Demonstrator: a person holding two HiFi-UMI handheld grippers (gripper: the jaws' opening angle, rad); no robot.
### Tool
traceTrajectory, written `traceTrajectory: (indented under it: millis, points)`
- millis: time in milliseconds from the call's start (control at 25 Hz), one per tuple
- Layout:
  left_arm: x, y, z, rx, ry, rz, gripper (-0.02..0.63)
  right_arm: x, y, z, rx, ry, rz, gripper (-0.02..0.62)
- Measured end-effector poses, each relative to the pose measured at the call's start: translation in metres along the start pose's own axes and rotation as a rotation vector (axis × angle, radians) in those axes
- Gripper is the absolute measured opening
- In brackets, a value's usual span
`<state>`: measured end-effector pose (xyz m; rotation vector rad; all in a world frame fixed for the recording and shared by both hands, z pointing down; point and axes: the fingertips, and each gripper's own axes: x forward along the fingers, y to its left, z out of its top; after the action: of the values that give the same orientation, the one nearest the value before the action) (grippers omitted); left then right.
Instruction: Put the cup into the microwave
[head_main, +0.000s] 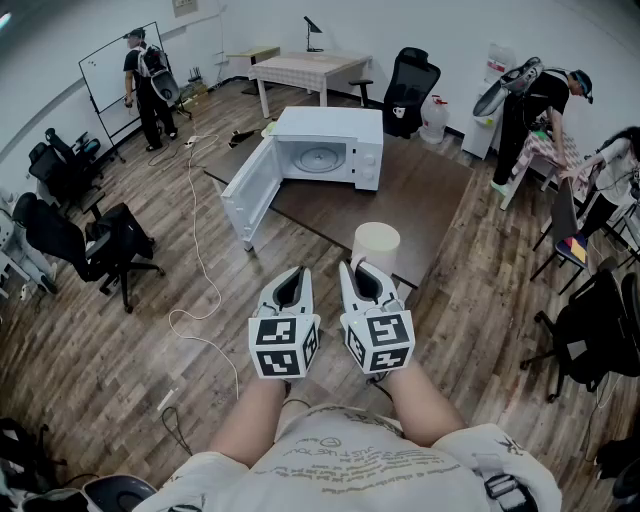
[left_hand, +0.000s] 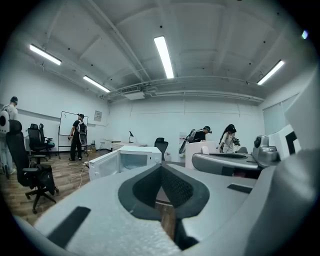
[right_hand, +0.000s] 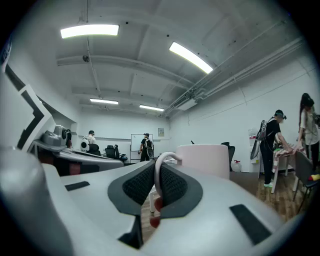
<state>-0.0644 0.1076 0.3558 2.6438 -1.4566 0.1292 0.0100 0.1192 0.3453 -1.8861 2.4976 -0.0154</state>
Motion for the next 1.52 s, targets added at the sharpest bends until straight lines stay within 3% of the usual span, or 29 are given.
traceTrajectory:
  millis: [160,360,1040,1520]
  points:
    - [0.0,-0.008,-0.005,0.027,0.013,0.019,0.012,-0.007,-0.005,-0.006,0.006,0.006,0.009,0.03]
    - [0.004,-0.015,-0.009,0.015,0.028,0.024,0.012,-0.015,-0.016,-0.003,0.101,-0.045,0.054,0.032]
    - [0.026,-0.066,-0.024,-0.001,0.046,0.092,0.012,-0.038,-0.06,-0.013,0.084,-0.045,0.148,0.032]
    - [0.067,-0.064,-0.034,-0.004,0.065,0.089,0.012,-0.012,-0.08,-0.028,0.075,-0.026,0.181,0.032]
